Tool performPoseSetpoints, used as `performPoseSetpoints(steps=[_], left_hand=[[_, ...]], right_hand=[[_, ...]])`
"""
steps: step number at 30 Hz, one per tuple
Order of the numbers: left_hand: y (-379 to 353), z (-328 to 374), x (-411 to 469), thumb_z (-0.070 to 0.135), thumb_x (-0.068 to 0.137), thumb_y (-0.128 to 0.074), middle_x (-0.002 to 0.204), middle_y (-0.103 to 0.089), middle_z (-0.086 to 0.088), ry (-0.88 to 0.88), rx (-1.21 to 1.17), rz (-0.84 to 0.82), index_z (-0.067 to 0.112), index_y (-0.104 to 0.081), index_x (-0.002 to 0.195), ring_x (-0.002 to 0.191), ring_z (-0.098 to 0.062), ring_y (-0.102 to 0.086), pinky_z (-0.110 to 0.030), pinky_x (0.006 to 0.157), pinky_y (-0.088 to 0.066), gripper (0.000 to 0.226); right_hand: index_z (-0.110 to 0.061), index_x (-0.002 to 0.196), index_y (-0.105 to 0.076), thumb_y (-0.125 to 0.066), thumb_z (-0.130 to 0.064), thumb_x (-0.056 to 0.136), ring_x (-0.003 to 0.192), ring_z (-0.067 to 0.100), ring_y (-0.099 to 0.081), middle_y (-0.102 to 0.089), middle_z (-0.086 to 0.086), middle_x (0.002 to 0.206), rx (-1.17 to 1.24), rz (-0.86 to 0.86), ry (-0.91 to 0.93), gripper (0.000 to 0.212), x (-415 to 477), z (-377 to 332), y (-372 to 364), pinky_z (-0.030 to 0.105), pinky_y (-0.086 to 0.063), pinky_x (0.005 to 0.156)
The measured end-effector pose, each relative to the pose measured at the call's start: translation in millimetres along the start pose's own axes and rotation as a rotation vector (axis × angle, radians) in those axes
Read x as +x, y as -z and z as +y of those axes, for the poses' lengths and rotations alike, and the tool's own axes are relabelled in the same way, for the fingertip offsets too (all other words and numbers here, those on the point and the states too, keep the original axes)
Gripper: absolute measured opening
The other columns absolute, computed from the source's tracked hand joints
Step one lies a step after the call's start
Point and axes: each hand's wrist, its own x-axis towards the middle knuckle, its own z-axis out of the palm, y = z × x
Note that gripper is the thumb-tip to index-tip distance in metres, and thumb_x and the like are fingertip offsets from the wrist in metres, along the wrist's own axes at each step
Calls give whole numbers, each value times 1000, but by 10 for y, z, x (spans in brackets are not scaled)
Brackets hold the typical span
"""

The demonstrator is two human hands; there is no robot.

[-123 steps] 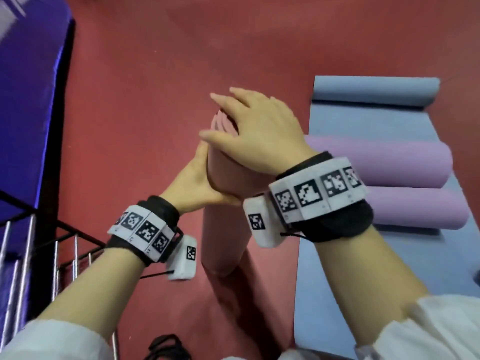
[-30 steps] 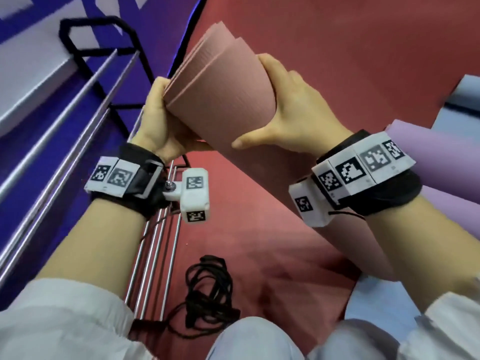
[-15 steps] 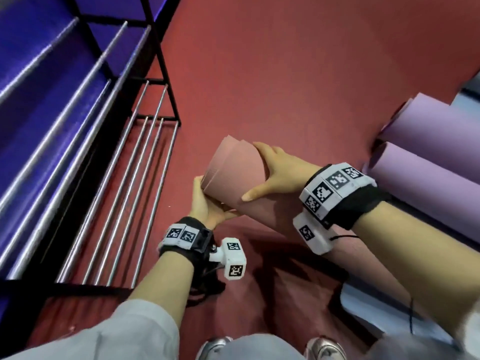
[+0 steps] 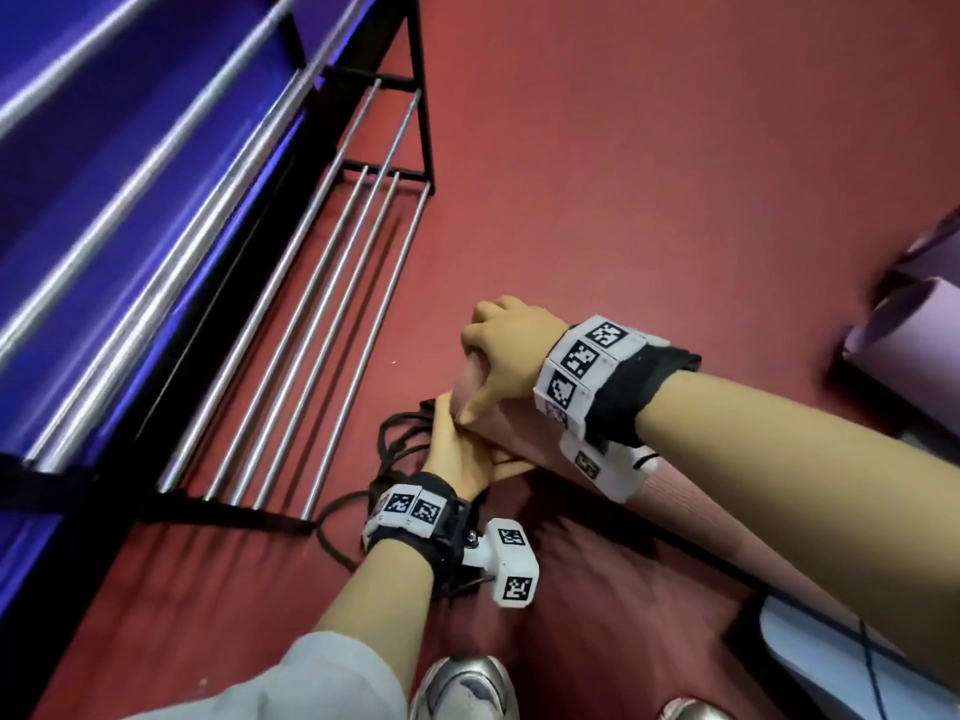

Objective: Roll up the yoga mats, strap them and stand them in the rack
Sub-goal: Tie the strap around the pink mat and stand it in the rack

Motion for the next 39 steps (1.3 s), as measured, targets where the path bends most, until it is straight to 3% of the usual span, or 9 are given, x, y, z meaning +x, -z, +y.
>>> performPoseSetpoints(steps=[9,13,17,20,23,26,30,34,39], left_hand=[[76,-247,-10,52,94,-41,119,-64,-17,66,-20,27,14,-57,122,104,-34,-63,-49,93,-49,50],[221,-152,-71,34,96,-49,73,-65,-7,-391,584,479,15,-59,80,50,-14,-59,-23,49,-48,27],[669,-34,-111,30,87,-65,84,-61,2,-832,1370,835,16,-66,83,87,-25,-53,-35,79,-40,15],[931,34,-45,43,84,-64,111,-63,1,-649,1771,686,19,-67,108,110,-25,-47,-34,92,-29,34],[1033,127,1,48,86,-58,108,-66,3,-502,1920,638,24,-67,112,113,-21,-48,-31,92,-28,36],[940,246,-6,39,86,-64,81,-70,-1,-621,1813,554,19,-73,86,90,-23,-57,-32,84,-34,22],[569,602,-212,26,88,-64,52,-49,-10,-529,1133,238,16,-63,59,45,-17,-42,-24,49,-36,31],[229,1158,-559,24,99,-46,34,-26,11,-506,386,383,12,-49,68,28,-3,-18,-13,31,-16,33],[-497,1056,-662,22,101,-38,42,-40,6,-672,670,230,10,-54,80,31,-5,-26,-18,35,-23,29]], right_hand=[[-15,83,-56,-77,-63,58,88,19,-45,-61,2,86,99,-99,168,59,-16,167,-303,39,-46,82],[-11,90,-58,-76,-63,58,90,19,-44,-61,5,88,94,-88,154,63,-122,285,-337,39,-45,82],[-10,95,-59,-76,-63,59,98,23,-46,-62,6,94,84,-73,132,67,-163,316,-344,39,-45,84],[-10,97,-59,-75,-63,59,99,23,-47,-62,6,96,75,-72,144,68,-163,297,-360,40,-45,86],[-9,94,-60,-76,-62,60,99,24,-47,-62,7,96,91,-43,152,65,-170,304,-371,39,-44,86],[-10,90,-59,-76,-61,60,95,23,-47,-61,6,92,119,-25,158,62,-190,318,-343,39,-44,85],[-11,86,-62,-66,-62,73,94,23,-48,-62,6,89,193,19,114,52,-281,387,-209,36,-39,89],[-10,97,-66,-34,-44,100,109,30,-48,-65,13,108,272,37,-3,47,-307,499,-19,38,-29,105],[-13,101,-61,-29,-29,103,111,29,-48,-62,13,113,372,63,-52,36,-419,593,182,40,-30,105]])
